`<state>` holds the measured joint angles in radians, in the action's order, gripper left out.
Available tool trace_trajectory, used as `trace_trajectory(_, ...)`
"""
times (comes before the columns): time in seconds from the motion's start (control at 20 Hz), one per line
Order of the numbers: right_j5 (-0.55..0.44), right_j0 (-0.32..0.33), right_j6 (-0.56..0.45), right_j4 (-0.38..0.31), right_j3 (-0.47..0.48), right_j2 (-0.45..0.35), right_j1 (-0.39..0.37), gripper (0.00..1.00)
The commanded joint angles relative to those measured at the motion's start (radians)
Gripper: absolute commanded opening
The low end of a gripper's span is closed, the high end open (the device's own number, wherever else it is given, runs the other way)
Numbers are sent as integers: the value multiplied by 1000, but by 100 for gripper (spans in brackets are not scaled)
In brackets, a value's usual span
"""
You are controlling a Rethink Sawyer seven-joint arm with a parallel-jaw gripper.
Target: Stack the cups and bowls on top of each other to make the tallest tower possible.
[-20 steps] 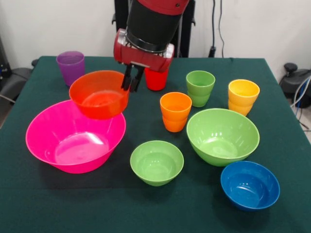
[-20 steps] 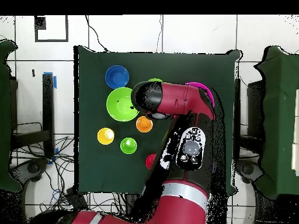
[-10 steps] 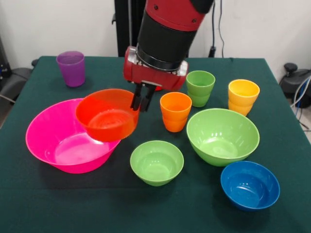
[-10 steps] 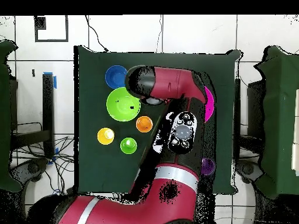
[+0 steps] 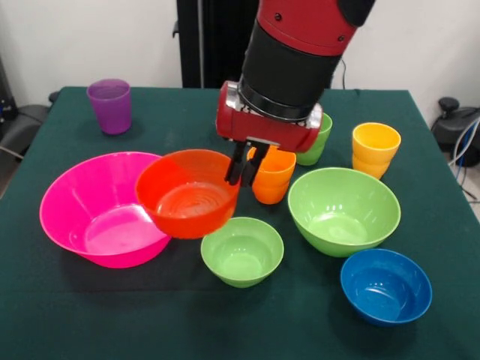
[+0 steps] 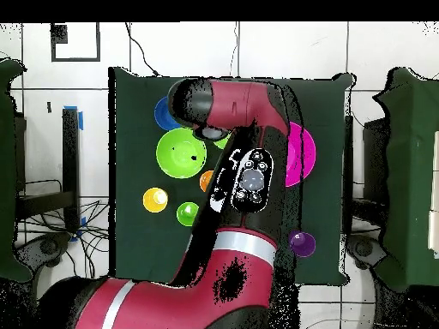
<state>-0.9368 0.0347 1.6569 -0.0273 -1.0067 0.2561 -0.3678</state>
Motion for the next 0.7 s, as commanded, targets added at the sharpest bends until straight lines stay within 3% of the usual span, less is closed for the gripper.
trace_trajectory(0.05,-115,-15,180,31,106,-60,55,0)
trace_trajectory(0.7,-135,-41,246,82,208,-42,141,0)
